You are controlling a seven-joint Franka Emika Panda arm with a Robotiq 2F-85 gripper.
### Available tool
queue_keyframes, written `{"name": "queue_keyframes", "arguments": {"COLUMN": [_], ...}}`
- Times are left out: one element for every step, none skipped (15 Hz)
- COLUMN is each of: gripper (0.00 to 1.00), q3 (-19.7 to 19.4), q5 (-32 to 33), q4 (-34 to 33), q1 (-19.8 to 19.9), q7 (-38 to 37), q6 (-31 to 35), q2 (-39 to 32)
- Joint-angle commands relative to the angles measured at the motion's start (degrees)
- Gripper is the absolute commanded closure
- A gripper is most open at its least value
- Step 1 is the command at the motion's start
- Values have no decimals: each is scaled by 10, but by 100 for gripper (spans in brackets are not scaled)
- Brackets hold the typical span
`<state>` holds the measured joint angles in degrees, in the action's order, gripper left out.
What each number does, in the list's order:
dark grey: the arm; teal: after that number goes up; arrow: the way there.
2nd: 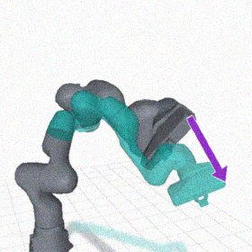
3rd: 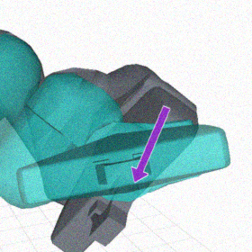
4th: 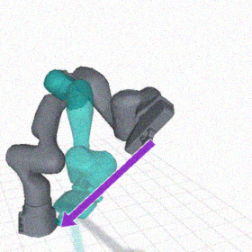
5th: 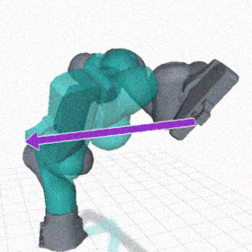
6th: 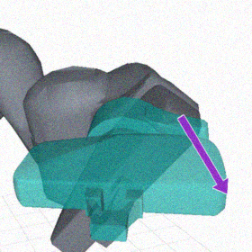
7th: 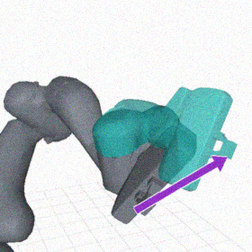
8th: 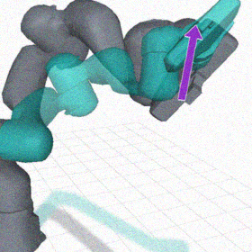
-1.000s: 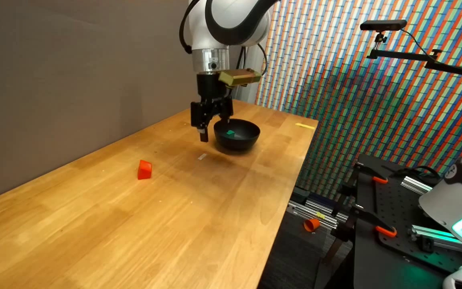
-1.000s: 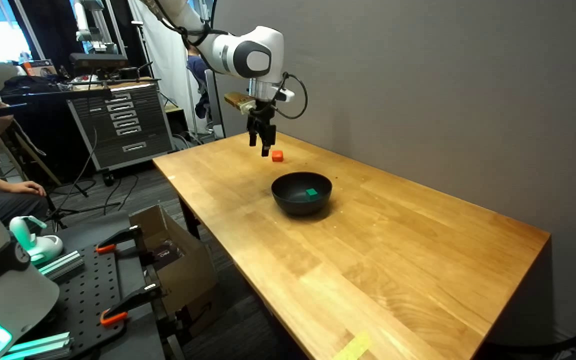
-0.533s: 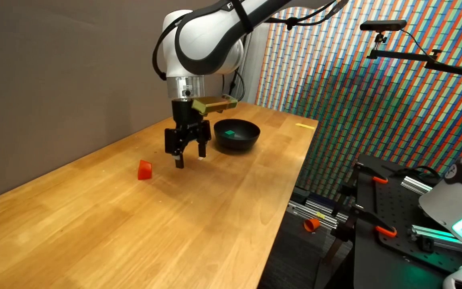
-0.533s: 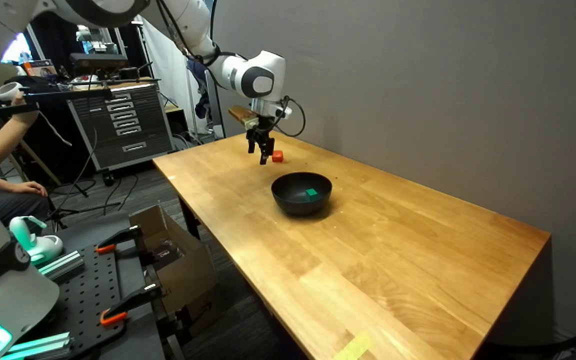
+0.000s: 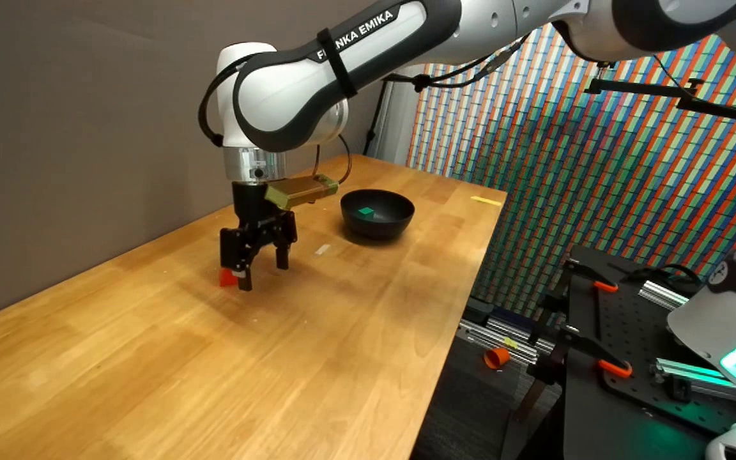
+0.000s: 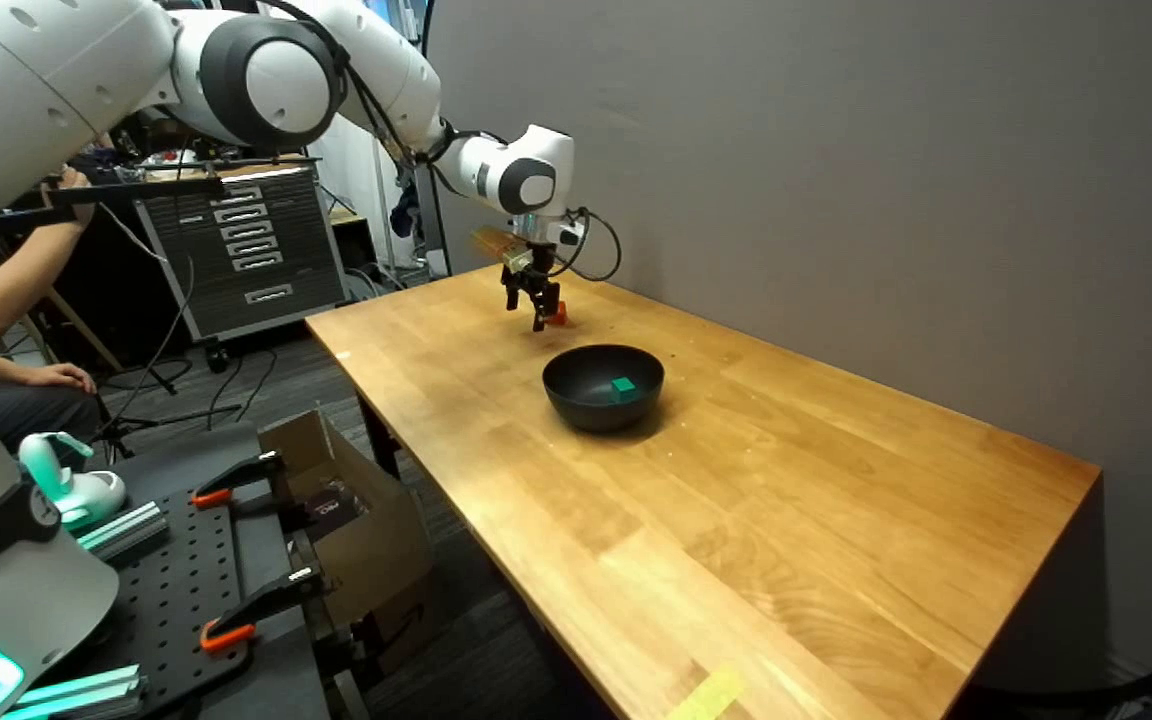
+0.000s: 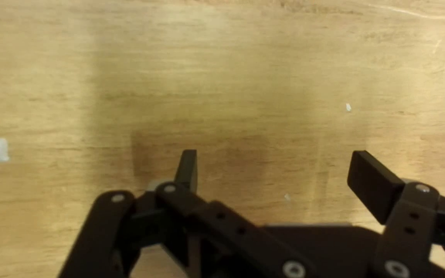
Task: Pick up the two colored cubes and put them in the black bowl
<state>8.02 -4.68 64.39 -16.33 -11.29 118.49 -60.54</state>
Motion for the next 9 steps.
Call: {"name": "queue_keyframes", "arguments": {"gripper": [0, 0, 0, 0, 0, 0, 0, 0, 0], "q3": [-3, -7, -8, -12, -17, -20, -17, -17, -19], "q5": [18, 26, 35, 46, 56, 62, 54, 50, 51], "q4": [-134, -154, -174, -190, -204, -219, -235, -249, -263], "q1": [-18, -23, -28, -32, -37, -40, -36, -36, -37], "q7": [20, 24, 28, 31, 31, 24, 11, 2, -7], "q6": [-46, -50, -55, -56, -55, -55, -59, -58, -50], "q2": [-69, -81, -90, -100, -109, -118, -129, -139, -149]}}
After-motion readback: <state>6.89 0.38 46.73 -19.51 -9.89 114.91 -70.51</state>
